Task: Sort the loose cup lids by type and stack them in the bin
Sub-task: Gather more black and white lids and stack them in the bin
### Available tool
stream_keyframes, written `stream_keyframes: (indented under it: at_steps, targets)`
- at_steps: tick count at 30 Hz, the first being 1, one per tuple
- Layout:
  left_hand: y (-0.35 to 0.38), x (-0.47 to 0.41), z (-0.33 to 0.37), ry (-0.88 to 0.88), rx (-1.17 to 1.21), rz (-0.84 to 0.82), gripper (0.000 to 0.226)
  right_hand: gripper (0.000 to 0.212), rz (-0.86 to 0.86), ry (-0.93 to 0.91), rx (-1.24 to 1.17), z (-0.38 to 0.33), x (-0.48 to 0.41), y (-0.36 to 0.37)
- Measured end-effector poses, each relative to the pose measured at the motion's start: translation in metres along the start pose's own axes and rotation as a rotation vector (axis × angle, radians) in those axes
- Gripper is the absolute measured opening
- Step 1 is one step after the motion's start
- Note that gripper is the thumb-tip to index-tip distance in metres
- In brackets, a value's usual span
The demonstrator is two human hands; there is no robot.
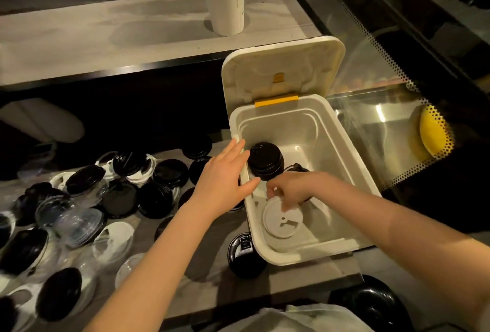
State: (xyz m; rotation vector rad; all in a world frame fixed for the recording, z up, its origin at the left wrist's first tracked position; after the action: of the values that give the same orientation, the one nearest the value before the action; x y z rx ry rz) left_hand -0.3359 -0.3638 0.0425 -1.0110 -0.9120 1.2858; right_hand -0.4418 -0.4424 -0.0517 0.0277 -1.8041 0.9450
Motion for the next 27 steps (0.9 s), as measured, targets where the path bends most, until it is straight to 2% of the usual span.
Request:
stream_keyframes:
  at_steps: [5,9,14,17,21,27]
  targets:
    - [0.001,0.000,-0.002,-0.005,0.010,0.006,0.068,0.036,0.142,-0.004,0.089,-0.007,-0.024,0.007]
    - [0.001,0.001,-0.002,-0.015,0.014,0.010,0.068,0.020,0.349,-0.055,0.079,-0.006,-0.026,0.002]
    - [0.002,0.001,-0.002,-0.020,-0.011,-0.013,0.068,0.009,0.390,-0.065,0.049,-0.010,-0.011,-0.015]
    - [-0.006,0.005,-0.004,-0.009,-0.018,-0.002,0.071,0.021,0.476,-0.033,-0.068,-0.013,0.011,-0.041]
    - [-0.025,0.031,-0.031,-0.130,0.022,0.093,0.065,0.024,0.746,0.003,-0.144,-0.027,0.058,-0.077]
    - [-0.041,0.094,-0.092,-0.286,0.030,0.178,0.053,0.023,0.995,-0.226,-0.311,-0.090,0.117,-0.087]
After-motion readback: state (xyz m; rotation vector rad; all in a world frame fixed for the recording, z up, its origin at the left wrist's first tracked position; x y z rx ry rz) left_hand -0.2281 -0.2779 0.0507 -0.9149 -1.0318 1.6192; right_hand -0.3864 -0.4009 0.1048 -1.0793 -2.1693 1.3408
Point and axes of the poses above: each hand's wrist, its own x-axis away from the middle knuckle, its own y-axis out of the palm, z = x × y, the point moved 7 cm from there along -x, towards the middle knuckle, and after that the axes turned 14 degrees about y, right-handed, at the moved point
